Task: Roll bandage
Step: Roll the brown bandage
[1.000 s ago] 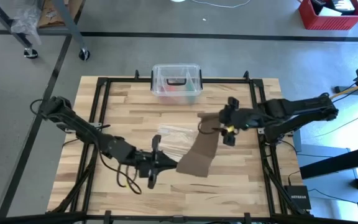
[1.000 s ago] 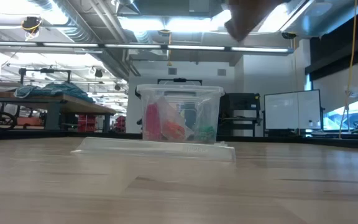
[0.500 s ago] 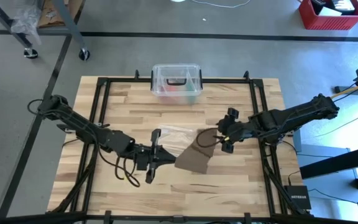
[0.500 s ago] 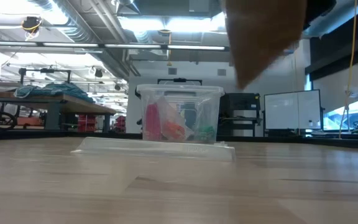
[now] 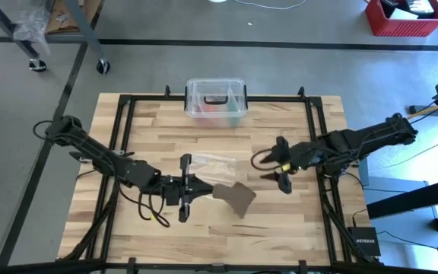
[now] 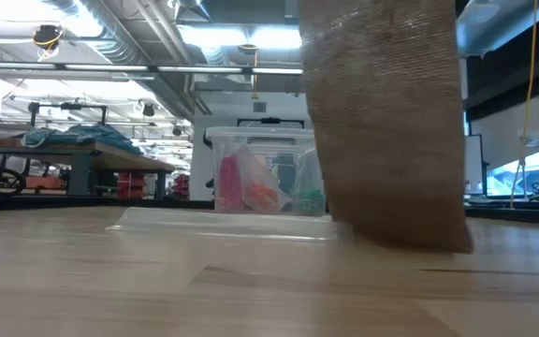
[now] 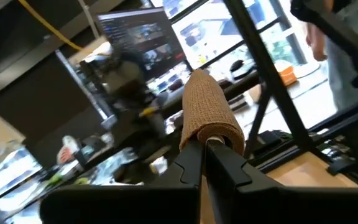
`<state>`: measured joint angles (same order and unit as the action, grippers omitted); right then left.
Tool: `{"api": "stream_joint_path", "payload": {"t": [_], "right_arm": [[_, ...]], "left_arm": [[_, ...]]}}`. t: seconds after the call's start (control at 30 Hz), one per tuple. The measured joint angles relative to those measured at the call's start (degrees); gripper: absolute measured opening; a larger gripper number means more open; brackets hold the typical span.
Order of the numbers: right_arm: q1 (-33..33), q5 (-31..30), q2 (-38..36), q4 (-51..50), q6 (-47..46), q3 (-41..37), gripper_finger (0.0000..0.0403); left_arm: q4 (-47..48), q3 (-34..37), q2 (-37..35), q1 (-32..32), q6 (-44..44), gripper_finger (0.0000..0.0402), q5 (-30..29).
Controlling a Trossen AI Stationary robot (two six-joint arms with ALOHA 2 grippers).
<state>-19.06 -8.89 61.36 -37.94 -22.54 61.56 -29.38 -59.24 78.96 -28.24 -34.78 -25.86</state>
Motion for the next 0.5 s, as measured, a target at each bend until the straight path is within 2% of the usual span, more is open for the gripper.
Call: {"api": "stream_joint_path", "payload": {"t": [0.1,0.2,0.27,0.4,0.5], "right_arm": [[-4.1,-0.6,-0.1,1.6,0.6,-0.6,0.0257],[-9.6,-6.5,-0.1,6.8,0.7,-4.2,0.0257],[-12.9,-10.8,0.1,14.4,1.3,-8.3,0.0257],[-17.5,-19.3,0.9,31.7,3.8,-17.8,0.0257],[-18.1,-21.9,2.2,39.7,2.9,-23.2,0.0257]], "left_arm": [[-0.2,0.0,-1.4,-1.0,1.2,0.0000,-3.9],[-0.5,-0.5,-2.6,-2.7,1.3,0.0000,-10.8],[-0.9,-0.7,-3.0,-3.4,0.1,0.0000,-14.4],[-2.6,-0.7,-2.7,-3.5,0.1,0.0000,-15.0],[-3.1,-0.7,-2.6,-3.4,0.1,0.0000,-14.8]]}}
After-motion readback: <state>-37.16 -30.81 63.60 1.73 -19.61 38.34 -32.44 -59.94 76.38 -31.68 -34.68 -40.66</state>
